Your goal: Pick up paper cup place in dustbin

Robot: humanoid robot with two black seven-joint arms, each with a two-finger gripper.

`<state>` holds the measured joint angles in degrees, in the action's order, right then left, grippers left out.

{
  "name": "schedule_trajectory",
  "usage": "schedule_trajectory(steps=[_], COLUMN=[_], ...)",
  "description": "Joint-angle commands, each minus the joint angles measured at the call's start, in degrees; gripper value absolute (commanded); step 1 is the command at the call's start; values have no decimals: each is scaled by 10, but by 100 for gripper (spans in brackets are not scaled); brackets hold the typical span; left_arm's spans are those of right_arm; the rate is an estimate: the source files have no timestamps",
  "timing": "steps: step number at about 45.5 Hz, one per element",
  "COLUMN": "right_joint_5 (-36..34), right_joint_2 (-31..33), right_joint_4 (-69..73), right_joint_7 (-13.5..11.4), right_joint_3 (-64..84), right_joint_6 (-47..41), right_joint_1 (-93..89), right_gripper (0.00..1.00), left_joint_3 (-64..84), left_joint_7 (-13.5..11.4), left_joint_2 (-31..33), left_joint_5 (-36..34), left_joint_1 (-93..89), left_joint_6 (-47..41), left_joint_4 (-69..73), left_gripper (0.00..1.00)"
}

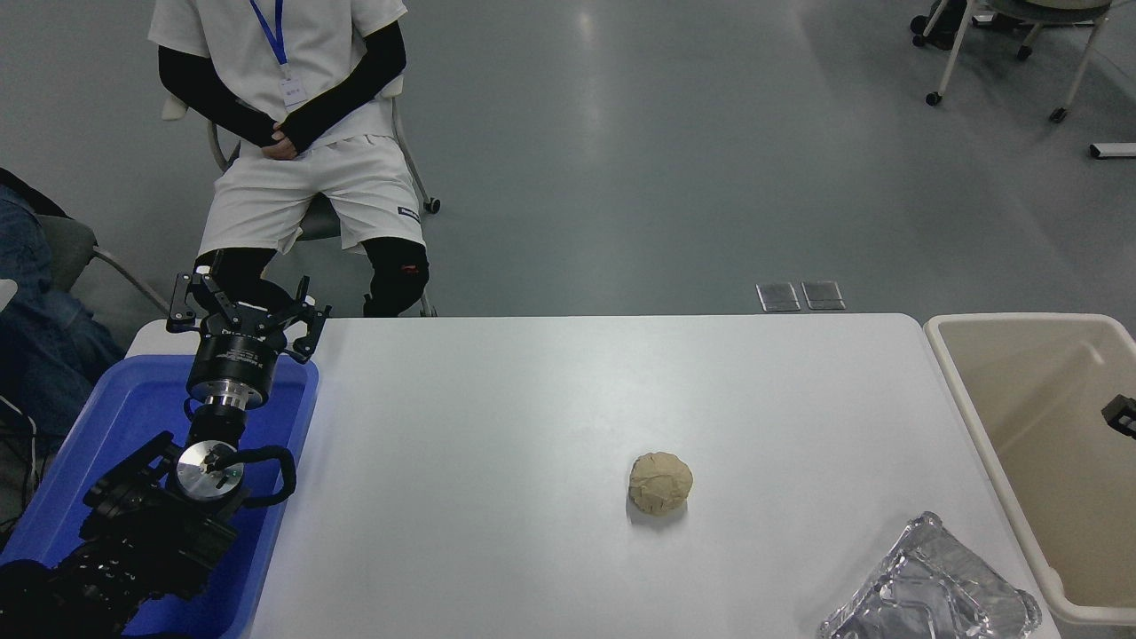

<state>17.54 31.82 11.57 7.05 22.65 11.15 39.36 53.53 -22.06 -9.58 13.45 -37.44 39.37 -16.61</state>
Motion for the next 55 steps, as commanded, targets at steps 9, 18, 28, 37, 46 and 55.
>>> schedule_trajectory(steps=[9,18,28,37,46,55], right_joint_5=[11,3,43,101,114,107], right_joint_2=[16,37,55,58,94,82], right_joint_4=[33,81,108,165,274,423], right_joint_7=[0,0,-6,-27,-27,-27], right_joint_3=[-25,-37,2,61,160,295], right_joint_6=[0,2,-12,-107,-215,-222], right_joint_1=[54,98,146,224,336,479], right_gripper=[100,100,100,100,100,100], left_joint_3=[0,0,0,0,0,0], left_joint_7=[0,0,1,0,0,0], left_joint_2=[0,0,0,0,0,0], left_joint_5=[0,0,0,0,0,0], left_joint_1=[0,0,0,0,0,0], left_joint_6=[0,0,0,0,0,0], left_joint_4=[0,0,0,0,0,0], left_gripper=[99,99,99,99,99,99])
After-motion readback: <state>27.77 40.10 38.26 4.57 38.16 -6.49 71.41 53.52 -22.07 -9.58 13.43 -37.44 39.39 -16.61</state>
